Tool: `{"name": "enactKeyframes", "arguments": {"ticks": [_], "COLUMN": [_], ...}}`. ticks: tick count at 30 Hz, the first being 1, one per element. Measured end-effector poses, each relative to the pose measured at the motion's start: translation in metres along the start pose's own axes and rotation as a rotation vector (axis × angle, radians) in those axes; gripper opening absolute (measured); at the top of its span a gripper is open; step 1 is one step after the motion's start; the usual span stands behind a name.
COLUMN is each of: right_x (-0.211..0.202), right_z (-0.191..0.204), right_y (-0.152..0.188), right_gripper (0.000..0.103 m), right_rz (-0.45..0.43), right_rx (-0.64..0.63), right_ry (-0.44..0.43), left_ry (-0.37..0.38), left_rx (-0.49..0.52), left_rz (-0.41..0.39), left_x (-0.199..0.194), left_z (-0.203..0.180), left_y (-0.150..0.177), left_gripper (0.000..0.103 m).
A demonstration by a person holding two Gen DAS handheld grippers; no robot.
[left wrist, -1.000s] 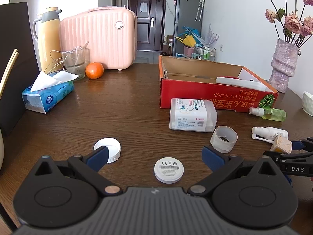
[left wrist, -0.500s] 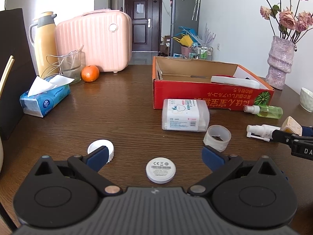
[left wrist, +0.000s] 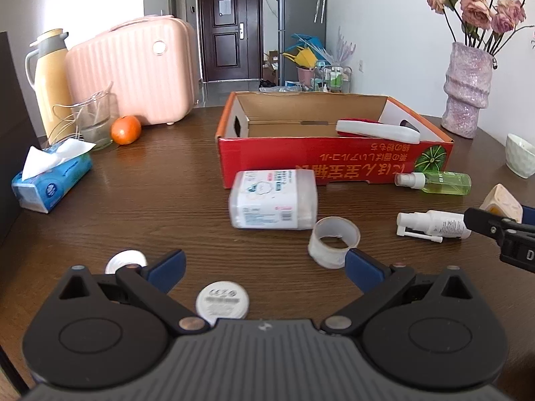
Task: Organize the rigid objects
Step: 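Grasp the beige plug-in air freshener with the right gripper and lift it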
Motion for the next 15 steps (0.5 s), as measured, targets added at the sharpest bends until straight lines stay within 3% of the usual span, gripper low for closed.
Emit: {"name": "enactKeyframes", "arguments": {"ticks": [15], "right_x": [0.000], "right_z": [-0.012], "right_y": [-0.001], "right_gripper": [0.067], "right_rz": [-0.005], "right_rx": [0.065], "right_ry": [0.014], "left_ry": [-0.012], "left_rx": [0.019], "left_rz": [0.062], "left_x": [0.046], "left_z": [-0.046], "left_y": [-0.021], "left_gripper": [0.103]}}
Point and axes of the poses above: each gripper's, at about its wrist camera, not at the fingertips, and x roughly the way its jaws point, z to its left, y to its underside, the point moved 2 cm from there along x, roughly the way its jaws point, and after that the axes turned 15 degrees about z, right-handed, at the moved point
